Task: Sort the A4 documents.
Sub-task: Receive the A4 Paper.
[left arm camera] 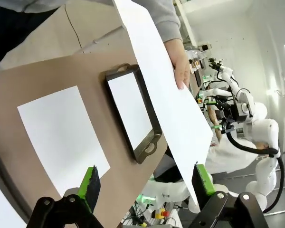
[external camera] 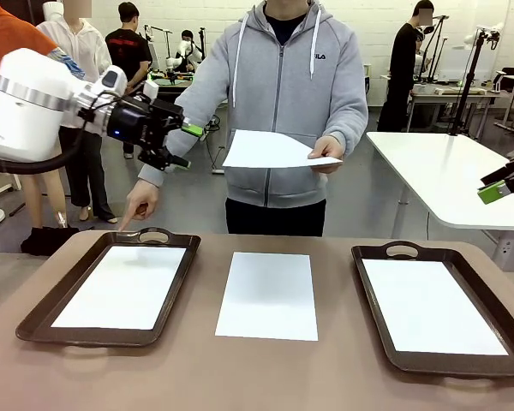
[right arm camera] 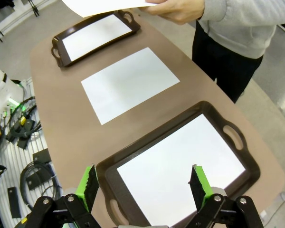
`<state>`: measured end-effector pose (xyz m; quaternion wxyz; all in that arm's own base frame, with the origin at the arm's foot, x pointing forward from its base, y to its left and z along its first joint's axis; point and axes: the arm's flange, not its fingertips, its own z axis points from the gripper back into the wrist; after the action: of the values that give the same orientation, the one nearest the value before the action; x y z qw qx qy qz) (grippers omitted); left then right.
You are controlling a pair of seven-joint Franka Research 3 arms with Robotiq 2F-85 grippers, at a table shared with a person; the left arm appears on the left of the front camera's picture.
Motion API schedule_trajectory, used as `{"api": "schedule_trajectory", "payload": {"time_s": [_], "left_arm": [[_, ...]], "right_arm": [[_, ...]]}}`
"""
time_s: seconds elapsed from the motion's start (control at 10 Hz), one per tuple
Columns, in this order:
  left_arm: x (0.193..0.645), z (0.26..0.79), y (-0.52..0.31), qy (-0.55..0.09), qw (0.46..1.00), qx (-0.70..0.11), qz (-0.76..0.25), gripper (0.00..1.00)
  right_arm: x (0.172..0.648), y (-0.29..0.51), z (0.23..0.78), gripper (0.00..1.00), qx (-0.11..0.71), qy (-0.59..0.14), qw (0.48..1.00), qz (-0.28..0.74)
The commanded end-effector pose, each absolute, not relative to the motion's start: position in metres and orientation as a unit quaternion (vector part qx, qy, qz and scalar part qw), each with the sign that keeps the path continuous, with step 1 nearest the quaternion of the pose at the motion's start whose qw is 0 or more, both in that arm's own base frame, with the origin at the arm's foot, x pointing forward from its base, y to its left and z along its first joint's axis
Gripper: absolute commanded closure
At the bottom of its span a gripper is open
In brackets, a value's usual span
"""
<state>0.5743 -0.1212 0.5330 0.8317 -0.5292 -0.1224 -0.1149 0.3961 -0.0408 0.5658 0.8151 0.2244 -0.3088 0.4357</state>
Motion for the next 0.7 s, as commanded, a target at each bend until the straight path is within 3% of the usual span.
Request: {"api": "schedule_trajectory", "payload": {"time_s": [0.0,0.3,0.6], "left_arm": [[0.609,0.530,-0.143,-0.107,0.834,-0.535,-0.084,0.00],[0.631,0.513,-0.173,-0.073,0.834,-0.543,-0.064,0.00],[0.636,0.503,-0.187,-0.047,0.797,-0.601,-0.040,0.00]], "right_arm": [[0.396,-0.041,0.565,0.00,0.227,-0.309,0.815,0.435],[0.396,-0.041,0.565,0.00,0.227,-0.309,0.815,0.435],[0.396,-0.041,0.565,0.00,0.227,-0.309,0.815,0.435]]}}
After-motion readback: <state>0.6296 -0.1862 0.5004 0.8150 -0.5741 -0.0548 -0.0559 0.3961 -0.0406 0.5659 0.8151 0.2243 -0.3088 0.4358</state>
